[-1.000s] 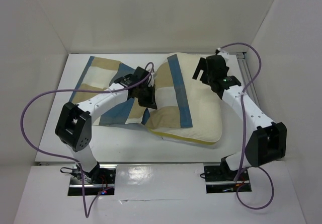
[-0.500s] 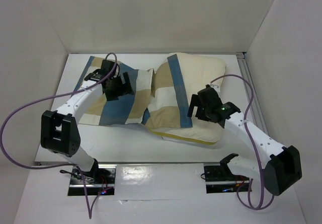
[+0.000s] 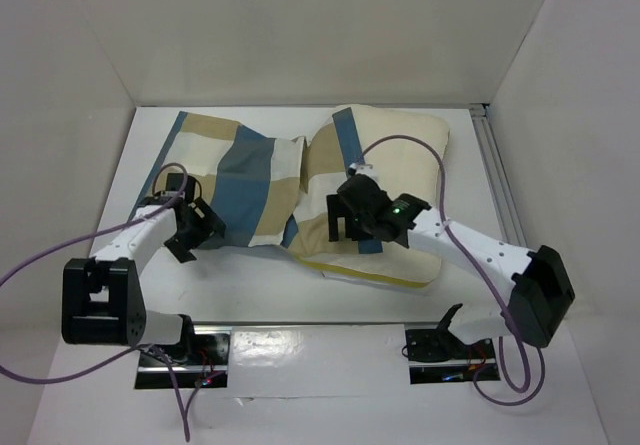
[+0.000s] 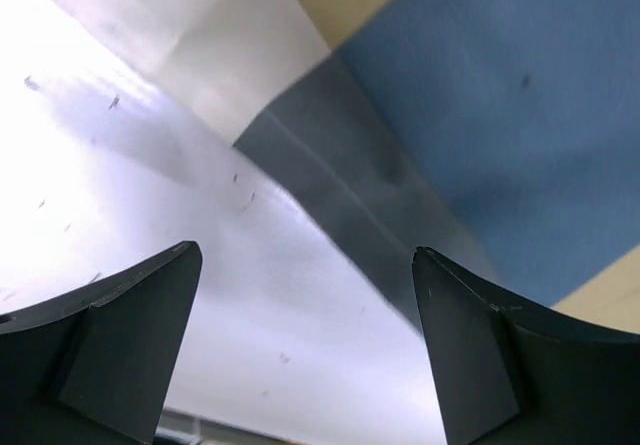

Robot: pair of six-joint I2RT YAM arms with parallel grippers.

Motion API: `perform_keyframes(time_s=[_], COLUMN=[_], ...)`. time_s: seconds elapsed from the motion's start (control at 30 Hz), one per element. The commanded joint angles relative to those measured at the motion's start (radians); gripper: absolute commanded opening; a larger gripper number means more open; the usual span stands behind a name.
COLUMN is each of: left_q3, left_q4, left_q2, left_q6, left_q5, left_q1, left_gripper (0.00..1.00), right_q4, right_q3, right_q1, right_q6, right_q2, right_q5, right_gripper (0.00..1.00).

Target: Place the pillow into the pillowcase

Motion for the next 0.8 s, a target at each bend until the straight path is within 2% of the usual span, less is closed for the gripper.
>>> perform_keyframes(time_s=[0.0, 0.07, 0.17, 0.2, 0.27, 0.3, 0.33, 0.43, 0.47, 0.53, 0.57, 0.67, 0.77], left_q3=[-0.003, 0.026, 0.066, 0.086, 0.097, 0.124, 0.140, 0.233, 0.267, 0.392, 0.443, 0.672, 0.851], left_q4=[0.122, 0.152, 0.162, 0.162, 0.162, 0.151, 0.151, 0.142, 0.133, 0.123, 0.101, 0.028, -0.082], left_q2=[0.073, 0.155, 0.226, 0.246, 0.255, 0.275, 0.286, 0.333, 0.350, 0.393, 0.447, 0.536, 0.602], left_q6=[-0.066, -0.075, -0.085, -0.086, -0.086, -0.086, -0.086, -0.086, -0.076, -0.063, -0.053, -0.035, -0.017], left_q5=[0.047, 0.072, 0.063, 0.054, 0.054, 0.054, 0.054, 0.041, 0.032, 0.032, 0.020, -0.015, -0.069], left_q1=[0.024, 0.024, 0.024, 0.036, 0.037, 0.061, 0.070, 0.109, 0.121, 0.139, 0.155, 0.182, 0.216], left_gripper=[1.00, 0.99, 0.64, 0.35, 0.06, 0.00, 0.00, 0.00, 0.00, 0.00, 0.00, 0.00, 0.00], right_q4=[0.038, 0.038, 0.095, 0.127, 0.159, 0.172, 0.182, 0.192, 0.201, 0.201, 0.201, 0.212, 0.212], right_q3=[0.097, 0.115, 0.106, 0.106, 0.097, 0.097, 0.109, 0.163, 0.184, 0.263, 0.297, 0.423, 0.511], right_q1=[0.047, 0.047, 0.038, 0.038, 0.038, 0.038, 0.038, 0.038, 0.038, 0.029, 0.029, 0.029, 0.096], right_q6=[-0.045, -0.054, -0.054, -0.054, -0.054, -0.054, -0.054, -0.074, -0.092, -0.130, -0.146, -0.183, -0.215], right_q2=[0.105, 0.157, 0.179, 0.179, 0.190, 0.200, 0.217, 0.262, 0.275, 0.332, 0.355, 0.447, 0.518], right_q5=[0.046, 0.023, -0.041, -0.054, -0.080, -0.089, -0.089, -0.089, -0.089, -0.079, -0.079, -0.120, -0.183], right_gripper=[0.99, 0.99, 0.99, 0.96, 0.86, 0.81, 0.67, 0.40, 0.23, 0.05, 0.00, 0.00, 0.00])
